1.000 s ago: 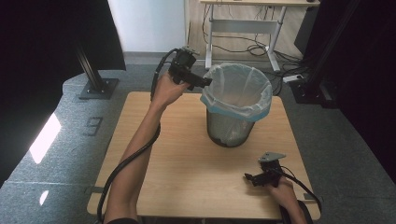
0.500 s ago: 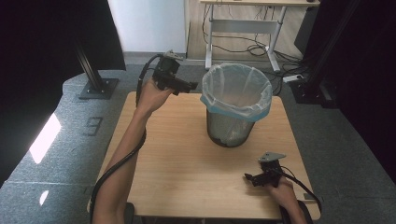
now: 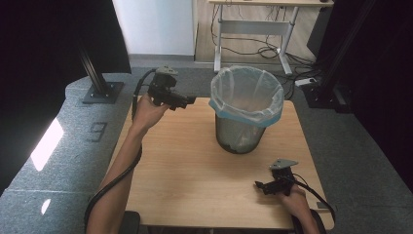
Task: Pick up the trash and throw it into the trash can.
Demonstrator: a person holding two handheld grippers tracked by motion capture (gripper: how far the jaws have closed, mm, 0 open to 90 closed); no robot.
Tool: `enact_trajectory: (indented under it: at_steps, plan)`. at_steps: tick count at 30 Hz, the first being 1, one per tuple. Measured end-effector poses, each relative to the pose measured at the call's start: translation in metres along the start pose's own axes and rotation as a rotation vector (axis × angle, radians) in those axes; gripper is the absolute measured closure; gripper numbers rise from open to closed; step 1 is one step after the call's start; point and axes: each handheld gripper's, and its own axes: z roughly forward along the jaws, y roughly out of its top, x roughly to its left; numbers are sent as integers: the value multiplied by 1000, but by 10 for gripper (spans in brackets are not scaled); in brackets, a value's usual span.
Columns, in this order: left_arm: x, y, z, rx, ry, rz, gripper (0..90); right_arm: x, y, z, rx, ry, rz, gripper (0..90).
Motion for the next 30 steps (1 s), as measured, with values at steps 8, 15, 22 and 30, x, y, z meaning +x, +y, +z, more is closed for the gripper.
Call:
enact_trajectory:
  at_steps: [8, 15, 22, 30]
  plan:
    - [0, -27, -1, 5, -2, -1, 0, 0, 0, 0, -2, 0, 0, 0]
    - [2, -51, -4, -9, -9, -20, 0, 0, 0, 0, -2, 0, 0, 0]
    - [2, -71, -4, -11, -8, -25, 0, 0, 0, 0, -2, 1, 1, 0]
    - [1, -95, 1, -18, -23, -26, 0, 0, 0, 0, -2, 1, 1, 0]
